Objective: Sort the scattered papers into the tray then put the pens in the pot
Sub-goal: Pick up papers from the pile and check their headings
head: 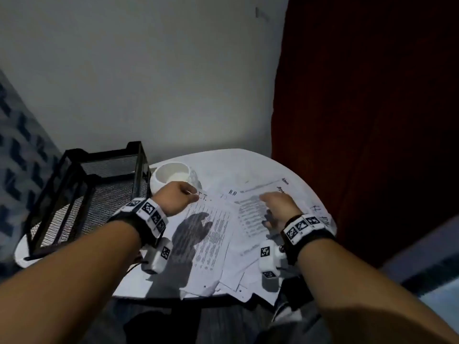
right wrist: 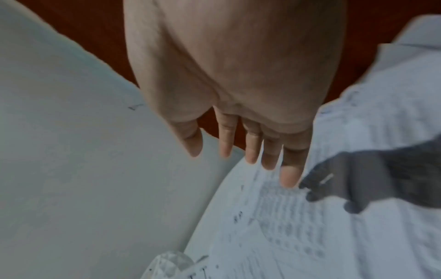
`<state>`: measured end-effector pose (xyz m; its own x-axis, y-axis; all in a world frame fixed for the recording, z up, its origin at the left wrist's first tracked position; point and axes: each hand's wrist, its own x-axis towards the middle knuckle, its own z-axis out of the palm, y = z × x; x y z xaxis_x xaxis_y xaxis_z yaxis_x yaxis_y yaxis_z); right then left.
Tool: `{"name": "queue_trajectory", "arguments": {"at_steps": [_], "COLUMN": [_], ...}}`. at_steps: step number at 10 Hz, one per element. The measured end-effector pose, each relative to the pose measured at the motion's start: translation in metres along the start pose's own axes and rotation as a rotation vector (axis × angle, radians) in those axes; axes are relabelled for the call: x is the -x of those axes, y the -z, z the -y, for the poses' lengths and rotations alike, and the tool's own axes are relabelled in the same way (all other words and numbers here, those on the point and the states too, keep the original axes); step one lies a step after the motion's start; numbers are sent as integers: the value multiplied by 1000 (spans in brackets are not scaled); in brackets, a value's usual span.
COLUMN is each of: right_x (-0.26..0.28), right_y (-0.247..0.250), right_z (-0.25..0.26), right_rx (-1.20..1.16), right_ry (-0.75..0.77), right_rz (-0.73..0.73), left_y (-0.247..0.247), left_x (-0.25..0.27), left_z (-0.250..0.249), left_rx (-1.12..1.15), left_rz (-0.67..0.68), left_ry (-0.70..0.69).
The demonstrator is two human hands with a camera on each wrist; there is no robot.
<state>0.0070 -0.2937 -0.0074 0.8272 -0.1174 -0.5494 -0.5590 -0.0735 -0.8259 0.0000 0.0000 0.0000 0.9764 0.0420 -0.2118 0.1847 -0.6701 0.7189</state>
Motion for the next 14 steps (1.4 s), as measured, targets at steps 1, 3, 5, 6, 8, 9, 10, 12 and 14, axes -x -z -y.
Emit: {"name": "queue_trajectory", "arguments": {"at_steps": [1,3,5,6,8,9,10,12,14], "right_x": [1,-52,-85,-157,-153,-174,-170,-146,-112], "right_y": [14,44,64,87,98,105,105,101,86], "right_z": [-30,-71,-72,-101,-78,-87,-88,-64,-30], "right_rx": [46,64,49,135,145,223,291,279,38], "right_ry": [-59,-121,-178,-192,-170,-188,-155,48,336], "right_rz": [-79,-236,-333,-437,-540,-545,-573,-594,-642], "left_y": [-15,-29,-50,-59,-65,-61,-62,-67,-62], "left_x": [13,7,-30,-43,-55,-51,-48,-54,-43], "left_z": [15,53,88,103,100,96,96,93,79], "left_rx": [-110,-159,-78,-175,-221,-231,-194,-250,-132], "left_rz": [-68,-115,-92,-63,-113,-168,-157,-116,-130], "left_ry": [59,225,287,278,227,245,300,291,247]}}
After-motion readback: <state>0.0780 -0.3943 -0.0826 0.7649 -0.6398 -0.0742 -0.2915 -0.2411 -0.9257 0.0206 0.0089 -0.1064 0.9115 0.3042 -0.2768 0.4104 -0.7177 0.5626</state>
